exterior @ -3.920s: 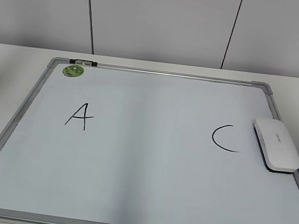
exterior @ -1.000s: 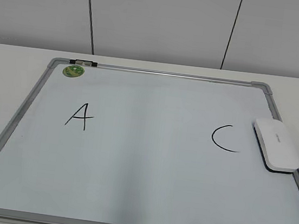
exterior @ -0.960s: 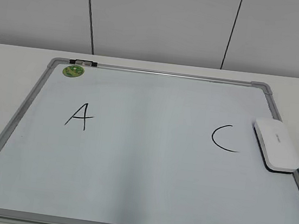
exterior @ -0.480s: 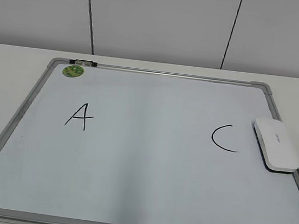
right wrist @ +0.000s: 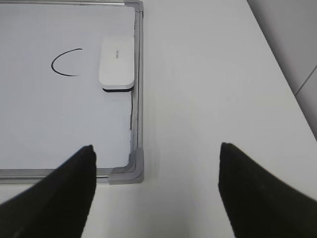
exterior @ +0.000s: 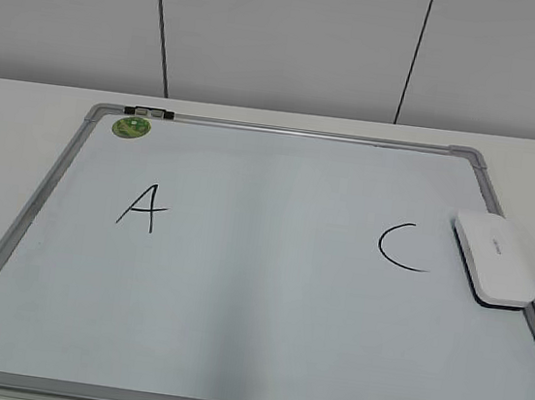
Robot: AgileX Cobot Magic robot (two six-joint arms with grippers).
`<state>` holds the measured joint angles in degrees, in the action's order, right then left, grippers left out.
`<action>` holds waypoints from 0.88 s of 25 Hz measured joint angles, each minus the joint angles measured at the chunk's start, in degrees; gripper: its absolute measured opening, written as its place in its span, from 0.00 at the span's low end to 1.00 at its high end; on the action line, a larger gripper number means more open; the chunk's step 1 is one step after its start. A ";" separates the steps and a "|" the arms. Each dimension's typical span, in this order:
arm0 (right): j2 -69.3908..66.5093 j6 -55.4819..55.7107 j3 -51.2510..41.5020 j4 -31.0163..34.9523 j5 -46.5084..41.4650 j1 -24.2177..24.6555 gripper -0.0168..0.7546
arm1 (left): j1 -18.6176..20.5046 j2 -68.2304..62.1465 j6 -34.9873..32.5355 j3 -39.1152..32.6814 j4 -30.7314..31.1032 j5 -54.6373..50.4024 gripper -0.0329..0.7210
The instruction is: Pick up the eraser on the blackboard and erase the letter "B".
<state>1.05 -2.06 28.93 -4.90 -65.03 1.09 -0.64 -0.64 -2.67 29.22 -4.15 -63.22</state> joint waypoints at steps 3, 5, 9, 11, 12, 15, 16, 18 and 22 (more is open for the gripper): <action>0.00 0.00 0.00 0.00 0.00 0.00 0.79 | 0.00 0.00 0.00 0.00 0.00 -0.10 0.64; 0.00 0.00 0.00 0.00 0.00 0.00 0.79 | 0.00 0.00 0.00 0.00 0.00 -0.10 0.62; 0.00 0.00 0.00 0.00 0.00 0.00 0.79 | 0.00 0.00 0.00 0.00 0.00 -0.10 0.61; 0.00 0.00 0.00 0.00 0.00 0.00 0.79 | 0.00 0.00 0.00 0.00 0.00 -0.10 0.60; 0.00 0.00 0.00 0.00 0.00 0.00 0.79 | 0.00 0.00 0.00 0.00 0.00 -0.10 0.60; 0.00 0.00 0.00 0.00 0.00 0.00 0.79 | 0.00 0.00 0.00 0.00 0.00 -0.10 0.60; 0.00 0.00 0.00 0.00 0.00 0.00 0.79 | 0.00 0.00 0.00 0.00 0.00 -0.10 0.60; 0.00 0.00 0.00 0.00 0.00 0.00 0.79 | 0.00 0.00 0.00 0.00 0.00 -0.10 0.59; 0.00 0.00 0.00 0.00 0.00 0.00 0.79 | 0.00 0.00 0.00 0.00 0.00 -0.10 0.57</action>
<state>1.05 -2.06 28.93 -4.90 -65.03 1.09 -0.64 -0.64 -2.67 29.22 -4.15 -63.32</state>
